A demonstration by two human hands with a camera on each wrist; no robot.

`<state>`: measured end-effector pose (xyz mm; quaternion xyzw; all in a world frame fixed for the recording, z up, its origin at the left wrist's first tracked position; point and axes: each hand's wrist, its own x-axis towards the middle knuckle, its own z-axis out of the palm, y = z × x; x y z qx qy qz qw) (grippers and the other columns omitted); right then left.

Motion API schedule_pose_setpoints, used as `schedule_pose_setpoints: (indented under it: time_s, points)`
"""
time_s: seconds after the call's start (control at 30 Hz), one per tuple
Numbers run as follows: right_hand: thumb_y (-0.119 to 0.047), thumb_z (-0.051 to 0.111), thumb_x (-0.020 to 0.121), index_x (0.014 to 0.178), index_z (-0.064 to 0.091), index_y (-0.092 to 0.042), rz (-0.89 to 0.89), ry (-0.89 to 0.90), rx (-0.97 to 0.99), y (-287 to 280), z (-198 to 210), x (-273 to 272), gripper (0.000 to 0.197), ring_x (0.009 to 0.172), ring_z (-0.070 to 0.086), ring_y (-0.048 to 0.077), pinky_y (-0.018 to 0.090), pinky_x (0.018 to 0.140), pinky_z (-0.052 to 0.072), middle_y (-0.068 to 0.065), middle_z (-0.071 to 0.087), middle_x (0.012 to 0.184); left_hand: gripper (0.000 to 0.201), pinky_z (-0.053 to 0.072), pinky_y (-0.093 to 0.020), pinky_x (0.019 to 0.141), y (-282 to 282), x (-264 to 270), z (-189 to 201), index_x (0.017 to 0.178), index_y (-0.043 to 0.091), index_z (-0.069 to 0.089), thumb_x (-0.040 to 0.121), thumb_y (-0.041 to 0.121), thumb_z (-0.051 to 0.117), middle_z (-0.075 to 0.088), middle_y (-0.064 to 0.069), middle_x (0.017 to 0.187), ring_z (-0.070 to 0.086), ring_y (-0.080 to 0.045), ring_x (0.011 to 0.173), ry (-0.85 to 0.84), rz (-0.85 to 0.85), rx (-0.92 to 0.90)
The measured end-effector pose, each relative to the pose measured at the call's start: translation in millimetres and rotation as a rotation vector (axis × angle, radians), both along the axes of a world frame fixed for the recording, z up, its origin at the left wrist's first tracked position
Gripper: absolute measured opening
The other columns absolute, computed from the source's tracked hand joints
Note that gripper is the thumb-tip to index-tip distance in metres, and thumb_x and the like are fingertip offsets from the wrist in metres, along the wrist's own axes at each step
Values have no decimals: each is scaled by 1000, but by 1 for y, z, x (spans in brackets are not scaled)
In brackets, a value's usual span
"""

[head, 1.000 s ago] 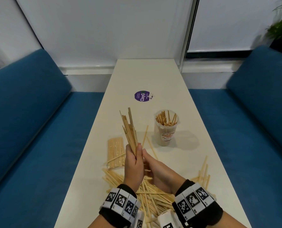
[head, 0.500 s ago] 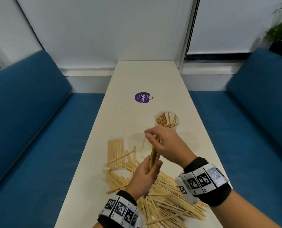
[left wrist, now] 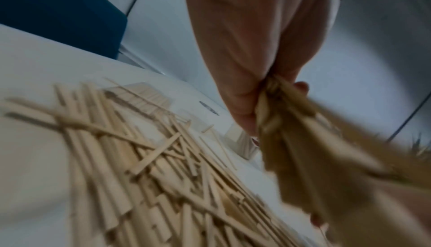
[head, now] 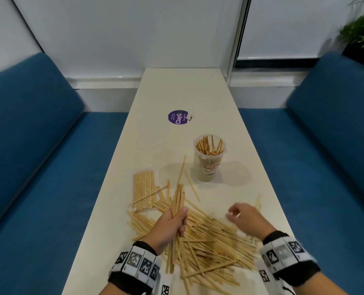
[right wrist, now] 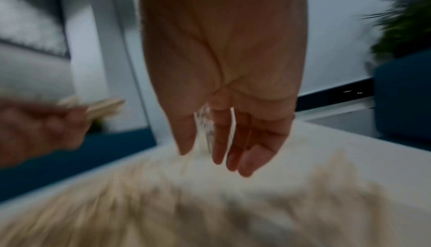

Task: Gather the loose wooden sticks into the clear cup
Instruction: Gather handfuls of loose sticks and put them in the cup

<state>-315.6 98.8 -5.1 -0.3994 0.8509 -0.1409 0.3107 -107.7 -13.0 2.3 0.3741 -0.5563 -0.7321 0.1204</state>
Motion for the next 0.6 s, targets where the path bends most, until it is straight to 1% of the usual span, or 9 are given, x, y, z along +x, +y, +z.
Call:
schedule_pose_setpoints:
  time_s: [0.03, 0.1, 0.17, 0.23, 0.33, 0.4, 0.5, 0.6]
  points:
    - [-39, 54, 92, 125, 51, -14, 94, 30, 82, 8, -10, 4, 42, 108, 51, 15, 24, 92, 42, 2, 53, 122, 23, 39, -19, 49, 0, 2, -4, 78, 11, 46, 97, 25, 46, 44, 3, 62, 40, -6, 47, -8, 2, 36]
    - [-47, 55, 88, 135, 42, -15, 221, 120, 131, 17, -27, 15, 58, 120, 43, 18, 26, 101, 36, 3, 44, 130, 22, 36, -18, 47, 1, 6, -12, 78, 12, 46, 97, 24, 46, 43, 4, 59, 37, -6, 45, -36, 23, 94]
    - [-51, 56, 86, 135, 41, -18, 251, 209, 89, 20, -37, 24, 62, 120, 40, 18, 26, 101, 35, 1, 44, 129, 22, 34, -18, 45, 3, 10, -18, 78, 12, 45, 97, 24, 46, 42, 4, 57, 36, -5, 43, -55, 64, 155]
    - [-51, 52, 87, 129, 46, -19, 243, 238, 19, 20, -42, 30, 53, 114, 43, 15, 24, 96, 36, -2, 47, 123, 23, 33, -17, 41, 3, 14, -22, 78, 11, 45, 97, 23, 46, 41, 4, 55, 35, -5, 41, -63, 111, 219]
    - [-44, 48, 92, 119, 51, -19, 242, 207, -40, 18, -44, 37, 37, 107, 46, 13, 21, 88, 35, -3, 52, 116, 24, 33, -17, 41, 0, 18, -25, 76, 12, 44, 97, 24, 47, 40, 4, 53, 35, -5, 41, -64, 163, 268]
    - [-40, 47, 95, 116, 52, -17, 234, 204, -65, 17, -44, 39, 32, 103, 49, 14, 20, 84, 36, -2, 54, 113, 26, 33, -18, 42, -2, 19, -26, 74, 12, 45, 96, 25, 48, 40, 5, 52, 34, -6, 41, -72, 180, 268]
    - [-35, 47, 96, 112, 55, -14, 183, 154, -75, 14, -40, 40, 27, 96, 55, 16, 24, 81, 43, 0, 59, 107, 26, 35, -19, 43, -2, 16, -27, 75, 13, 45, 95, 28, 48, 40, 5, 53, 34, -7, 43, -69, 194, 238]
    - [-31, 49, 95, 107, 59, -13, 136, 88, -85, 13, -36, 38, 24, 91, 59, 15, 24, 80, 47, 1, 64, 102, 22, 33, -18, 44, -4, 11, -22, 84, 14, 47, 93, 34, 48, 36, 5, 56, 32, -6, 43, -30, 249, 184]
